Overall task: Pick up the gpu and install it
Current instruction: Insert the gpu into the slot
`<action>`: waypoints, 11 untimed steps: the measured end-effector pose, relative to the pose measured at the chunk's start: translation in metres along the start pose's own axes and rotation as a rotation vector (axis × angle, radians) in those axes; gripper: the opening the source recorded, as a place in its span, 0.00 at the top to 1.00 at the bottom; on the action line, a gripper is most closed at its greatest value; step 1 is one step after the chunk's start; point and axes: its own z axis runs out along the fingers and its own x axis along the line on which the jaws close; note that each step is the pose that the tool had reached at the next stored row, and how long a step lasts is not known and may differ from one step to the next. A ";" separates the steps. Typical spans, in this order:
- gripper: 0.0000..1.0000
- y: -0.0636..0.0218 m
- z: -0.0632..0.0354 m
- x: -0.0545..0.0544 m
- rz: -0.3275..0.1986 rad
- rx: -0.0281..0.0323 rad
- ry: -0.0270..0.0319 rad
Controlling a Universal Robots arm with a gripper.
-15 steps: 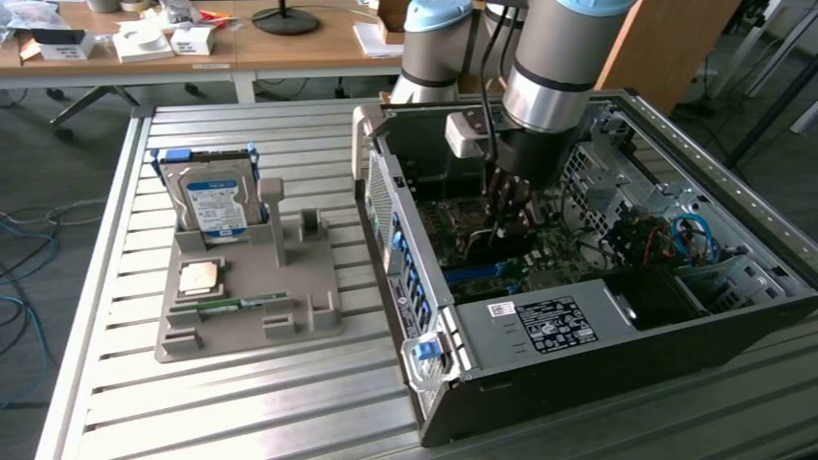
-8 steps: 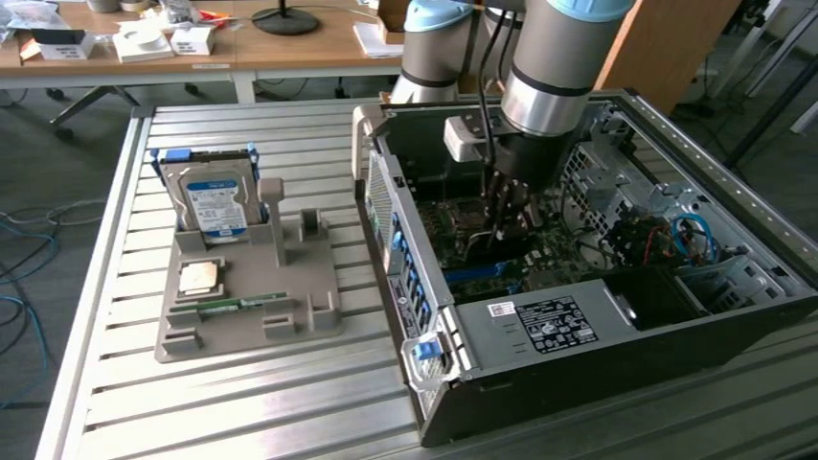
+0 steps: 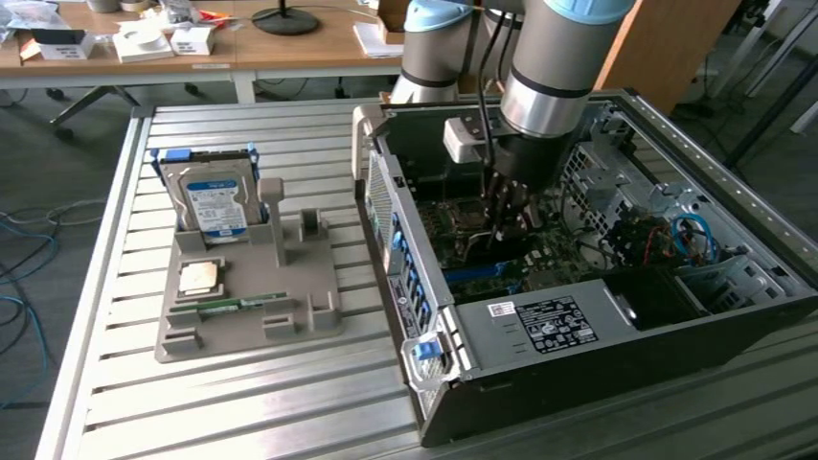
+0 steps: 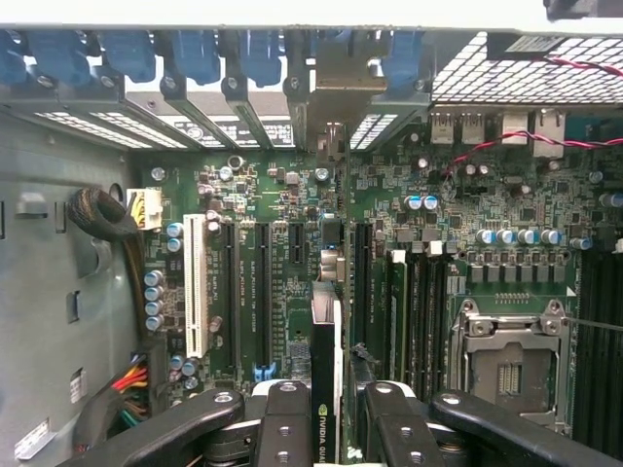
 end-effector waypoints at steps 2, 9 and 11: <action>0.74 0.0000 0.0006 0.000 0.000 -0.0001 0.0003; 0.74 0.0000 0.0011 0.000 0.000 0.0000 0.0003; 0.74 0.0000 0.0011 0.000 -0.002 0.0000 0.0003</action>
